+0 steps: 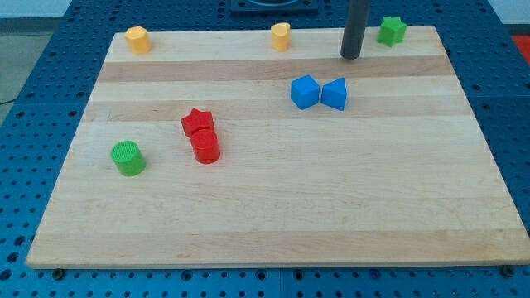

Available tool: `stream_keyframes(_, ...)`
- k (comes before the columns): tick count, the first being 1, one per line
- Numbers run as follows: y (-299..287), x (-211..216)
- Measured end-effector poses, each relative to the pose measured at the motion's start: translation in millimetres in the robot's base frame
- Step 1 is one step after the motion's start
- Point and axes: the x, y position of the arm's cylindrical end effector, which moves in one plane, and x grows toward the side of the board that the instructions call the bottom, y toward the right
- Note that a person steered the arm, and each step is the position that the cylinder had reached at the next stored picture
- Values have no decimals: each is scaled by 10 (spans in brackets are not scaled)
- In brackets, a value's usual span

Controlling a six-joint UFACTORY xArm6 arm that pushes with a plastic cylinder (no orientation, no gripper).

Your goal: Move the arm to the top left of the blue cube

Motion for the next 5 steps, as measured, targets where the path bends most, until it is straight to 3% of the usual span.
stream_keyframes(2, -161, 66)
stream_keyframes(4, -1262, 250)
stream_keyframes(5, -1606, 614)
